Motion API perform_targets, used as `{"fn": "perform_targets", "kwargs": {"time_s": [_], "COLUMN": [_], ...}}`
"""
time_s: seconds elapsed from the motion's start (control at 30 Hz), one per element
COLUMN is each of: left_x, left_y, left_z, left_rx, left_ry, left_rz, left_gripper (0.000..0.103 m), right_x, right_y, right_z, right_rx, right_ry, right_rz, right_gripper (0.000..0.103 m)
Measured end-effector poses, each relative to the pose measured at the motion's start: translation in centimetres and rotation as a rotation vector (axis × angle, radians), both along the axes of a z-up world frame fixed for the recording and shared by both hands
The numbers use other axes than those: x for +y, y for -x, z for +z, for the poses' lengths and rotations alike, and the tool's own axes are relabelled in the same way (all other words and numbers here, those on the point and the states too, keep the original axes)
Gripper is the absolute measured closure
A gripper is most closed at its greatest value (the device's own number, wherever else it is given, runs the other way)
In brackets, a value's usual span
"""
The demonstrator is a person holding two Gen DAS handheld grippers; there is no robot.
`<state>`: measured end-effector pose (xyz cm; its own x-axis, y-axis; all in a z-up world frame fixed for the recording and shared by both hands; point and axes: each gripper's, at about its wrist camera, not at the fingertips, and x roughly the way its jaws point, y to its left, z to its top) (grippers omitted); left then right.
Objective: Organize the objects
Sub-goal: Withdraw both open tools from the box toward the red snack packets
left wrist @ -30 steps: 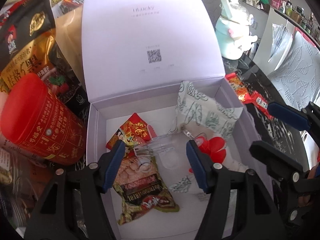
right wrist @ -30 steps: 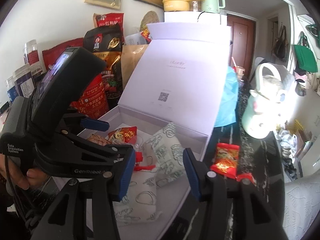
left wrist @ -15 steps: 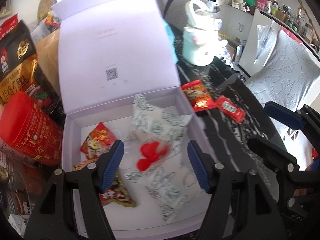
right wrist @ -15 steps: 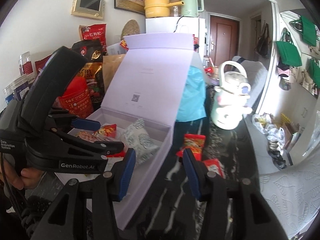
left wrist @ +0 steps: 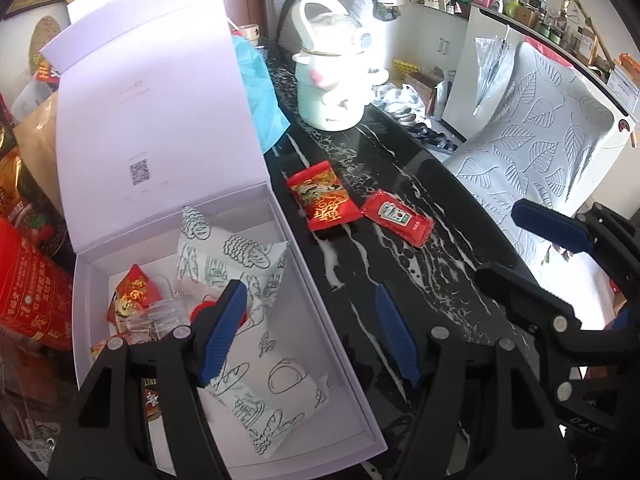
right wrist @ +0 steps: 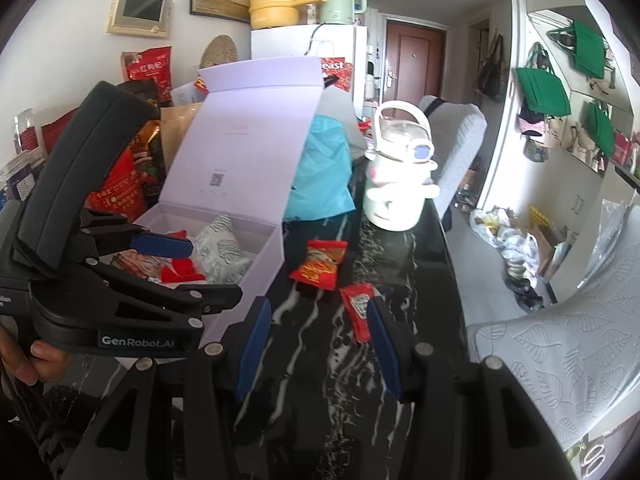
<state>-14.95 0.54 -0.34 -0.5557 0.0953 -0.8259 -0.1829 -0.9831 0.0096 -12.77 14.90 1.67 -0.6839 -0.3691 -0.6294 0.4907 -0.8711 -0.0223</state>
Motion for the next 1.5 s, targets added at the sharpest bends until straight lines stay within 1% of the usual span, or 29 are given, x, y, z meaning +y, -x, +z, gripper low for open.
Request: {"fn": "perform_targets", "kwargs": {"time_s": [0.13, 0.27, 0.37, 0.47, 0.6, 0.73, 0.93, 1.03, 1.1, 1.3, 1.5], "left_x": [-0.3, -1.0, -1.8, -2.7, -3.7, -4.6, -5.9, -6.0, -5.9, -4.6, -1.3], "left_y": [0.8, 1.8, 2.7, 3.6, 4.7, 5.6, 7.1, 7.4, 7.4, 6.5, 4.4], "left_z": [-0.4, -0.8, -0.7, -0.6, -0.3, -0.4, -1.0, -1.3, -1.4, -1.0, -0.6], "left_rx": [-0.004, -0.011, 0.002, 0.003, 0.024, 0.039, 0.033, 0.028, 0.025, 0.023, 0.015], "left_ry": [-0.002, -0.023, -0.011, -0.031, -0.033, -0.021, -0.026, -0.03, -0.027, -0.039, -0.043], "left_rz": [0.004, 0.013, 0.042, 0.053, 0.084, 0.127, 0.166, 0.172, 0.167, 0.125, 0.027], "left_gripper": [0.037, 0.037, 0.037, 0.037, 0.037, 0.037, 0.037, 0.037, 0.037, 0.037, 0.037], "right_x": [0.0, -0.6, -1.4, -2.2, -3.3, -4.8, -6.7, -7.2, -7.3, -6.7, -4.0], "right_y": [1.0, 2.6, 4.3, 5.9, 8.2, 10.8, 14.0, 15.2, 15.4, 13.3, 9.7], "right_z": [-0.9, -1.9, -2.9, -3.7, -4.5, -5.8, -7.8, -8.5, -8.9, -9.0, -8.8], "right_rx": [-0.023, -0.046, -0.068, -0.087, -0.098, -0.135, -0.193, -0.22, -0.229, -0.217, -0.24], "right_ry": [-0.003, -0.003, -0.003, -0.001, -0.008, -0.011, -0.046, -0.042, -0.049, -0.07, -0.037], "right_rz": [-0.005, -0.004, 0.008, 0.018, 0.039, 0.055, 0.029, 0.022, 0.02, 0.044, 0.026], "right_gripper": [0.052, 0.052, 0.052, 0.052, 0.052, 0.052, 0.052, 0.052, 0.062, 0.066, 0.066]}}
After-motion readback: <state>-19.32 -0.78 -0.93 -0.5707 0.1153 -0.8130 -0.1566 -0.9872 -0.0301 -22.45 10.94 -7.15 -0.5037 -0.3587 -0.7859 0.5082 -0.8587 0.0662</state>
